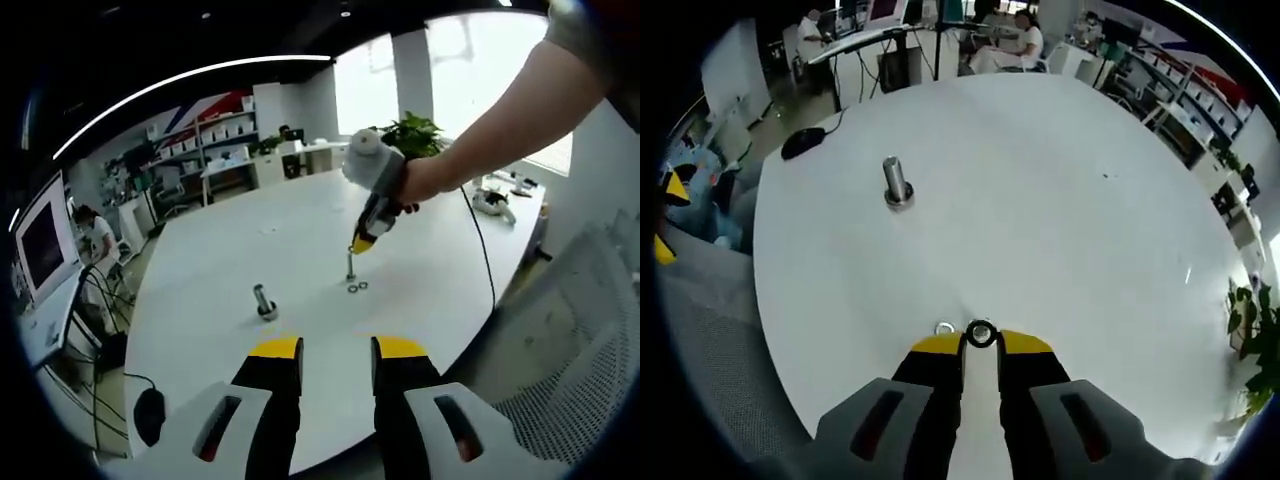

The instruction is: Place the washer onto the threaded stud by aligning its center hole with the stud, sliding it down to the base, and recovering from edge contact or off-axis alignment until the washer reaches the visible bottom stop.

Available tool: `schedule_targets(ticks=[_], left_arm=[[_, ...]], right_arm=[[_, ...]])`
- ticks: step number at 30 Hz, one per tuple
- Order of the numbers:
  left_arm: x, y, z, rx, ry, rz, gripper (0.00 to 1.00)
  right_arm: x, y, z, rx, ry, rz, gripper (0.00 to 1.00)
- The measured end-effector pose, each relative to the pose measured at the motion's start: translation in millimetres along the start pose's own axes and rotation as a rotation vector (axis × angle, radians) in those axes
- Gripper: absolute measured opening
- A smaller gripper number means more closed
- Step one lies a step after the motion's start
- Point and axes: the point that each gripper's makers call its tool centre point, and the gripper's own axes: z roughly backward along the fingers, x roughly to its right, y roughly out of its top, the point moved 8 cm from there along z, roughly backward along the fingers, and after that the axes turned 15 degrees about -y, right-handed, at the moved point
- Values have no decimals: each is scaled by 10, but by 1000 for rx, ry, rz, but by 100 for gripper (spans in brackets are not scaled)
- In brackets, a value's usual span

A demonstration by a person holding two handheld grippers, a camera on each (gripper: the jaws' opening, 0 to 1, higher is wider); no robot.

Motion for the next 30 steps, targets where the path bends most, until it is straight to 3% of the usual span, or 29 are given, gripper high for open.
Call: schedule_targets(ticks=[30], left_arm=[[-9, -1, -7, -1, -5, 7, 25]], right_arm=[[-7, 3, -159, -53, 23, 20, 14]])
